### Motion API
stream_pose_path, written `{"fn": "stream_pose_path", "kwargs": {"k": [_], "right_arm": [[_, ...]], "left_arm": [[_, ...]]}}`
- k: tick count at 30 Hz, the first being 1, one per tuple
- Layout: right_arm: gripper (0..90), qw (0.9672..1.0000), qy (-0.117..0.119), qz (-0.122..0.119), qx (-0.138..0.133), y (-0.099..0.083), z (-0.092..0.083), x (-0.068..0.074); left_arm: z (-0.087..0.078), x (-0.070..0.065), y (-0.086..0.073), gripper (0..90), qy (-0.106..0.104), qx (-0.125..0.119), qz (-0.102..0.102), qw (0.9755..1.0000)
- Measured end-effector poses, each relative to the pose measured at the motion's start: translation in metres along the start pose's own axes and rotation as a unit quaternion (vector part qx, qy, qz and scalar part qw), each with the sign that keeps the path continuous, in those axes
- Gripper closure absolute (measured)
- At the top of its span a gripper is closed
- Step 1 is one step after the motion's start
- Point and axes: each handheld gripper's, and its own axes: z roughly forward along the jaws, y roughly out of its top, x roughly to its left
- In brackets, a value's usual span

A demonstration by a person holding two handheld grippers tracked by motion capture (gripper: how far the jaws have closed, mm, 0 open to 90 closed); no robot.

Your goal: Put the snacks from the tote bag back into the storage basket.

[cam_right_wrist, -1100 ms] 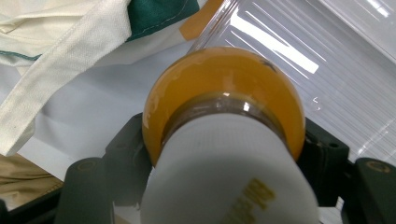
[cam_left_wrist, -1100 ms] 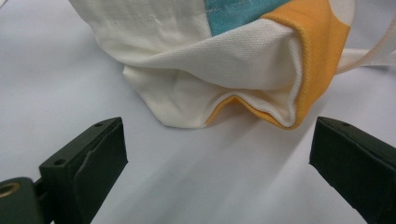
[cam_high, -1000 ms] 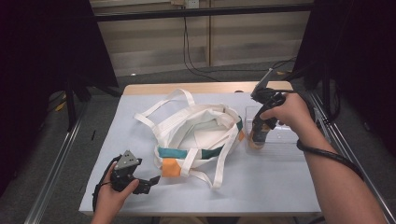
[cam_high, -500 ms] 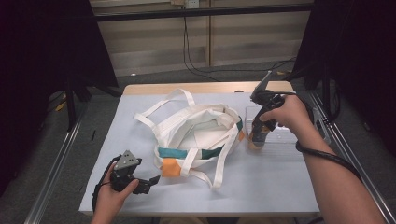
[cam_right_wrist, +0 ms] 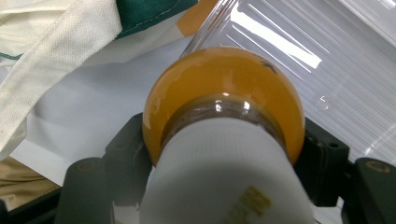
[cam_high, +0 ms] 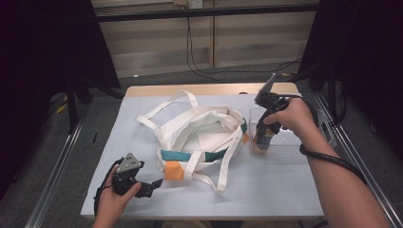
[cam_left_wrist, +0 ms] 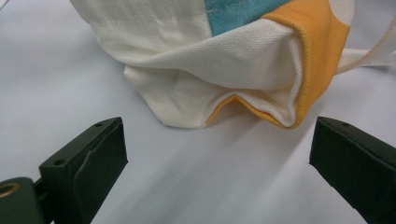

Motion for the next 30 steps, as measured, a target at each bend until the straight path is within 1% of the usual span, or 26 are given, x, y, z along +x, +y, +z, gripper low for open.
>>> {"fn": "stream_pose_path", "kwargs": {"k": [1,7,9,10,13,17,19,30], "right_arm": [[30.5,1.0000,0.000,-0.001,-0.001,0.0003,0.0003,0.0002],[30.4,1.0000,0.001,0.006,0.002,0.0004,0.0010,0.0001],[30.4,1.0000,0.002,0.006,0.001,0.0003,0.0016,-0.0005],[30.4,1.0000,0.002,0.006,0.002,0.0003,0.0020,-0.0005],[30.4,1.0000,0.001,0.008,0.004,0.0004,0.0035,0.0005],[30.5,0.9999,0.001,0.010,0.005,0.0007,0.0049,0.0003],[30.4,0.9999,0.001,0.011,0.005,0.0008,0.0056,0.0004],[30.3,0.9999,0.000,0.014,0.000,0.0018,0.0064,0.0011]], "left_arm": [[0.0000,-0.0004,0.0000,3.7,0.000,-0.001,-0.003,1.0000],[-0.0001,-0.0004,-0.0001,3.7,0.000,-0.002,-0.003,1.0000],[-0.0002,-0.0004,0.0000,3.7,0.000,-0.001,-0.002,1.0000],[-0.0005,0.0002,0.0003,3.7,0.000,0.000,0.003,1.0000],[-0.0002,-0.0001,0.0002,3.7,0.000,-0.001,-0.001,1.0000],[-0.0006,0.0003,0.0002,3.7,0.001,0.000,0.002,1.0000],[-0.0001,-0.0003,-0.0001,3.7,0.000,-0.001,-0.003,1.0000],[-0.0005,0.0000,0.0002,3.7,0.001,0.000,0.001,1.0000]]}}
